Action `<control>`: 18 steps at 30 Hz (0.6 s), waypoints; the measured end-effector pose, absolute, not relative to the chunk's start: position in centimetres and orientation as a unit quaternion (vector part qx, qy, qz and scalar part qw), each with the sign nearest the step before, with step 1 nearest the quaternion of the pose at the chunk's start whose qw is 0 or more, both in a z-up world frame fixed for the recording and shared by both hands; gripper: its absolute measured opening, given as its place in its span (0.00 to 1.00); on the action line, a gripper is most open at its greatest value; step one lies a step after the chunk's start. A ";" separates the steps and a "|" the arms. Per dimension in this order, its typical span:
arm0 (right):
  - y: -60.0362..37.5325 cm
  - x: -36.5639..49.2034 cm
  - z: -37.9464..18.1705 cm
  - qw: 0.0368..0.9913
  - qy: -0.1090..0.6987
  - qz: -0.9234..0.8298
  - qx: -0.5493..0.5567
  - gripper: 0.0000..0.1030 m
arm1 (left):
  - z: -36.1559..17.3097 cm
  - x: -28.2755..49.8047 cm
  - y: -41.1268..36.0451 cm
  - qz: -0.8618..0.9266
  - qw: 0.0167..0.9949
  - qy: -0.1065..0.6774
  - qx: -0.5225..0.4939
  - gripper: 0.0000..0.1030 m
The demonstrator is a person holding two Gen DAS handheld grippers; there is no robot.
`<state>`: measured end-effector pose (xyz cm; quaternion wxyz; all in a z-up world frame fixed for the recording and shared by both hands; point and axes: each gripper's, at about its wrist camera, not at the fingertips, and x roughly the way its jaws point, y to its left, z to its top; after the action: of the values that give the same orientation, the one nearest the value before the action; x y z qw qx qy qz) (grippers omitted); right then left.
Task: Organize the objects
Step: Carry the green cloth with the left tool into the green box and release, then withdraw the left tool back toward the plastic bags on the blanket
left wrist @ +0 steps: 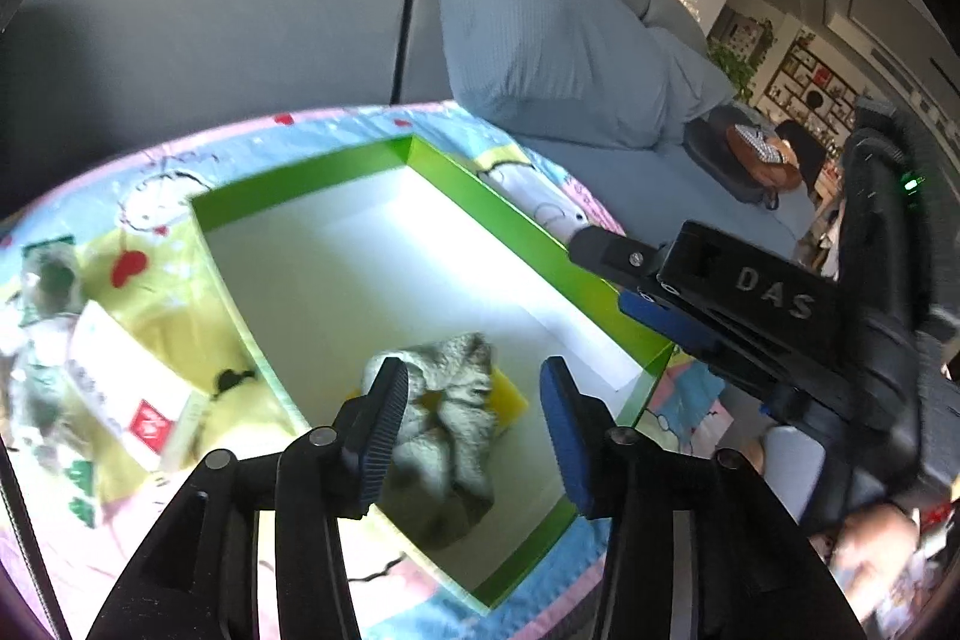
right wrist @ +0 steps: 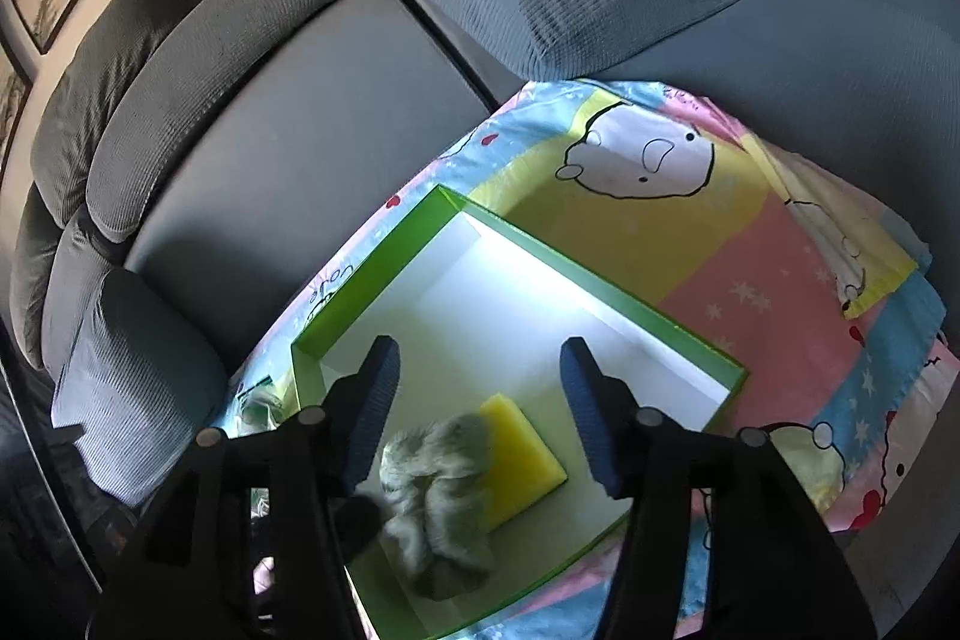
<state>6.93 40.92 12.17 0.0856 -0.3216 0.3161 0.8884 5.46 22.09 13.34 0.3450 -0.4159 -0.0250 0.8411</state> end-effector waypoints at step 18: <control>32.0 4.9 15.3 -0.070 0.247 0.912 -0.318 0.70 | 12.6 4.1 7.6 0.890 0.179 -0.057 -0.415 0.67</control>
<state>4.94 31.95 15.32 -0.0704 -0.3184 0.2470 0.9125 4.06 7.58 12.58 0.1789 -0.4151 -0.0572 0.8902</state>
